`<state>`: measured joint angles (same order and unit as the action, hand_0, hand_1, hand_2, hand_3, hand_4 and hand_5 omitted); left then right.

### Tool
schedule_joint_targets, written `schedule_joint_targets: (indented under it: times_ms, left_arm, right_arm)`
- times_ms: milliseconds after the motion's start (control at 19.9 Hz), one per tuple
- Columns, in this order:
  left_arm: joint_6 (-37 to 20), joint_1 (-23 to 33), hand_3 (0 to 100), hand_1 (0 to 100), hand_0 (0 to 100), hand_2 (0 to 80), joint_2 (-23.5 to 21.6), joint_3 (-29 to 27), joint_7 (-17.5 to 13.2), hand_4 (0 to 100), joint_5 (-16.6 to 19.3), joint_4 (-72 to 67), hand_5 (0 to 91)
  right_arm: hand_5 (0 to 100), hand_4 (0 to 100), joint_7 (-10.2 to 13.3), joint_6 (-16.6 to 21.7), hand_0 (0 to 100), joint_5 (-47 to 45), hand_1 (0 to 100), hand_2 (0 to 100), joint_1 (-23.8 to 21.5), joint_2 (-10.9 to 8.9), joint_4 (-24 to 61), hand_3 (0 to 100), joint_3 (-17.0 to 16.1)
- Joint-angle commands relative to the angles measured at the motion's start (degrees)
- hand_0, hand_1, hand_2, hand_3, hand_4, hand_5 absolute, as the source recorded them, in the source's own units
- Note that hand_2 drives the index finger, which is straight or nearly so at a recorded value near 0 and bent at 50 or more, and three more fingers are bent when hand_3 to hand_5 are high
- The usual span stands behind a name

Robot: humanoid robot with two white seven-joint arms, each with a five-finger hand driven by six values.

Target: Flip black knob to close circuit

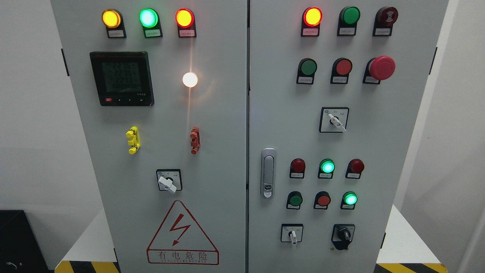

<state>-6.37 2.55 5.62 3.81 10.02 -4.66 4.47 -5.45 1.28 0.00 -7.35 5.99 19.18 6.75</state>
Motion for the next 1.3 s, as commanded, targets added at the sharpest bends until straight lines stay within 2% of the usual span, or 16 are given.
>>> schedule_joint_targets:
  times_ms: [0, 151, 201, 452, 552, 652, 702, 753, 803, 1003, 1104, 1154, 1254]
  left_arm:
    - [0.0, 0.0, 0, 56, 12, 0.0, 0.0, 0.1, 0.0, 0, 0.0, -0.1, 0.0]
    - [0.0, 0.0, 0, 56, 12, 0.0, 0.0, 0.0, 0.0, 0, 0.0, 0.0, 0.0]
    - [0.0, 0.0, 0, 56, 12, 0.0, 0.0, 0.0, 0.0, 0, 0.0, -0.1, 0.0]
    - [0.0, 0.0, 0, 56, 12, 0.0, 0.0, 0.1, 0.0, 0, 0.0, 0.0, 0.0]
    - [0.0, 0.0, 0, 56, 12, 0.0, 0.0, 0.0, 0.0, 0, 0.0, 0.0, 0.0]
    - [0.0, 0.0, 0, 56, 12, 0.0, 0.0, 0.1, 0.0, 0, 0.0, -0.1, 0.0]
    - [0.0, 0.0, 0, 56, 12, 0.0, 0.0, 0.1, 0.0, 0, 0.0, 0.0, 0.0]
    - [0.0, 0.0, 0, 56, 12, 0.0, 0.0, 0.0, 0.0, 0, 0.0, 0.0, 0.0]
    - [0.0, 0.0, 0, 56, 12, 0.0, 0.0, 0.0, 0.1, 0, 0.0, 0.0, 0.0]
    - [0.0, 0.0, 0, 56, 12, 0.0, 0.0, 0.0, 0.0, 0, 0.0, 0.0, 0.0]
    - [0.0, 0.0, 0, 56, 12, 0.0, 0.0, 0.1, 0.0, 0, 0.0, -0.1, 0.0]
    - [0.0, 0.0, 0, 56, 12, 0.0, 0.0, 0.0, 0.0, 0, 0.0, 0.0, 0.0]
    - [0.0, 0.0, 0, 56, 12, 0.0, 0.0, 0.0, 0.0, 0, 0.0, 0.0, 0.0]
  right_arm:
    - [0, 0, 3.2, -0.3, 0, -0.4, 0, 0, -2.1, -3.26, 14.6, 0, 6.2]
    - [0, 0, 6.3, -0.3, 0, -0.1, 0, 0, -2.2, -5.20, 18.0, 0, 7.7]
    - [0, 1, 7.1, -0.3, 0, 0.8, 0, 0, -2.2, -5.64, 19.3, 3, 7.7]
    - [2, 13, 12.0, -0.4, 0, 7.9, 0, 10, -1.9, -6.61, 24.5, 14, 7.5]
    - [7, 19, 14.0, -0.4, 0, 10.0, 0, 13, -1.9, -6.52, 26.9, 19, 7.4]
    - [20, 31, 16.1, -0.4, 0, 12.4, 0, 18, -1.9, -6.52, 29.1, 27, 7.4]
    - [21, 32, 17.0, -0.4, 0, 14.3, 0, 18, -1.9, -6.35, 29.9, 29, 7.3]
    - [31, 37, 18.0, -0.4, 0, 16.1, 1, 20, -1.9, -6.26, 30.6, 33, 7.1]
    - [35, 39, 18.8, -0.4, 0, 17.8, 1, 22, -1.9, -6.08, 31.4, 36, 7.0]
    - [44, 48, 20.7, -0.4, 0, 22.2, 2, 27, -2.1, -5.90, 36.2, 46, 6.3]
    - [49, 54, 21.6, -0.4, 0, 24.3, 2, 35, -2.3, -5.91, 38.4, 56, 6.2]
    - [50, 55, 22.1, -0.4, 0, 26.0, 2, 36, -2.2, -5.73, 39.3, 58, 6.2]
    - [56, 60, 23.0, -0.2, 0, 29.7, 2, 44, -2.0, -5.38, 39.9, 65, 4.3]
